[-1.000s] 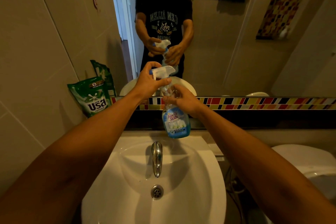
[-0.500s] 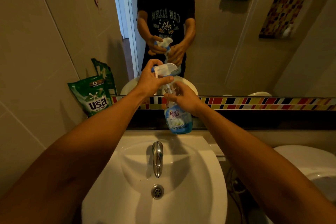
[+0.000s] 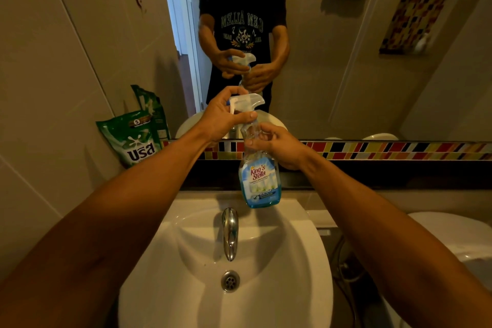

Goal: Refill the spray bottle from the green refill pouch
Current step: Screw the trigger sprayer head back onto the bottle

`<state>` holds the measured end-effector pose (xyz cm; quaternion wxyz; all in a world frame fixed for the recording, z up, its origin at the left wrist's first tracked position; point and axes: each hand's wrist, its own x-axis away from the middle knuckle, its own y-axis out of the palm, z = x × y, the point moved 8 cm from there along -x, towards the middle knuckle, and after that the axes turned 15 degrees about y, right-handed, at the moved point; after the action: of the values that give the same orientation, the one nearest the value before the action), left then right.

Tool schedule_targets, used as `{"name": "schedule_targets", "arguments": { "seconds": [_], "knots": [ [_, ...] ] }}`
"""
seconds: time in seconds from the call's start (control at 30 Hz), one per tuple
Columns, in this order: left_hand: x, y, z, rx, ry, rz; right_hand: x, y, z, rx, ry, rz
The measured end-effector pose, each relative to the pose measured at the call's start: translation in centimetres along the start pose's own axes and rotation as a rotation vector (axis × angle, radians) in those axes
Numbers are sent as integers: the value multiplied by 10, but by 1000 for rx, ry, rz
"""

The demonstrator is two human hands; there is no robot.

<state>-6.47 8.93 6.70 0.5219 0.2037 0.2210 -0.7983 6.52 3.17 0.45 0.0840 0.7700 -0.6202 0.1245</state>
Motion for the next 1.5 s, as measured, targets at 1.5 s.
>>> {"name": "schedule_targets", "arguments": {
  "seconds": [1.5],
  "knots": [
    [69,125,-180,-110,-383,39,-38,-128,51,323,34,357]
  ]
}}
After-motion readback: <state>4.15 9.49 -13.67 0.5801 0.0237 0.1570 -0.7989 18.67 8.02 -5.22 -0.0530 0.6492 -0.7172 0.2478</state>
